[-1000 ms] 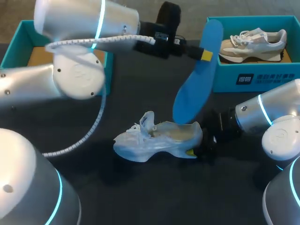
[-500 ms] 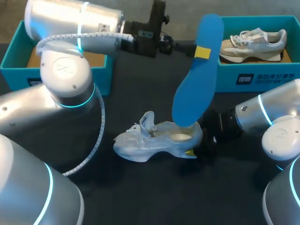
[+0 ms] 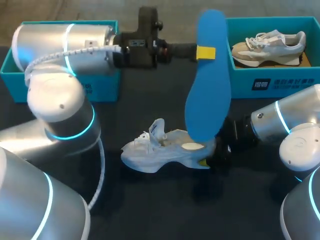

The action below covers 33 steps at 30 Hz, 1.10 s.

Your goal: Take the shoe out of the shoebox, open the shoe tongue, remove and reinsert the insole, then place the shoe into the shoebox

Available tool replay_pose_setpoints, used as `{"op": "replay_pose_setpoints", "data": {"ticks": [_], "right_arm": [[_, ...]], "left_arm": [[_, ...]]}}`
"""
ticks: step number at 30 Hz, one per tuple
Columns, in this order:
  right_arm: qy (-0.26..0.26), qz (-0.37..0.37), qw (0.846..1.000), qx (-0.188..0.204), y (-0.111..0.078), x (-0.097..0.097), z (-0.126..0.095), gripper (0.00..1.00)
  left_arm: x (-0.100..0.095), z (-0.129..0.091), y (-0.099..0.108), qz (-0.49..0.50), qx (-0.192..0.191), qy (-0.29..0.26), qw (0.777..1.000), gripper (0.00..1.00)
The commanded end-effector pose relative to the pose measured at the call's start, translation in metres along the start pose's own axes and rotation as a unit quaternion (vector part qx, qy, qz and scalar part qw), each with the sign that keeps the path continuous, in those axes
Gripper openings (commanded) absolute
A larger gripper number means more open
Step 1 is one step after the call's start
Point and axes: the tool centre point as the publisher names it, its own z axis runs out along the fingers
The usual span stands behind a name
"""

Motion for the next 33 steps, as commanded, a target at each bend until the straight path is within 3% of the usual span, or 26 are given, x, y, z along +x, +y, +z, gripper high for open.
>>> {"op": "replay_pose_setpoints", "data": {"ticks": [1, 8, 12, 19, 23, 33], "right_arm": [[0.000, 0.001, 1.000, 0.003, -0.001, 0.001, 0.004, 0.00], [0.000, 0.001, 1.000, 0.003, -0.001, 0.001, 0.004, 0.00], [0.000, 0.001, 1.000, 0.003, -0.001, 0.001, 0.004, 0.00], [0.000, 0.001, 1.000, 0.003, -0.001, 0.001, 0.004, 0.00], [0.000, 0.001, 1.000, 0.003, -0.001, 0.001, 0.004, 0.00], [0.000, 0.001, 1.000, 0.003, -0.001, 0.001, 0.004, 0.00]], "left_arm": [[0.007, -0.010, 0.007, -0.015, 0.035, 0.023, 0.999, 0.00], [0.022, -0.015, 0.009, -0.057, 0.040, 0.036, 0.997, 0.00], [0.037, -0.020, 0.016, -0.052, 0.056, 0.016, 0.997, 0.00], [0.059, -0.011, 0.031, -0.047, 0.044, 0.020, 0.998, 0.00], [0.062, -0.010, 0.035, -0.030, 0.060, 0.006, 0.998, 0.00], [0.062, -0.011, 0.046, -0.031, 0.053, 0.013, 0.998, 0.00]]}}
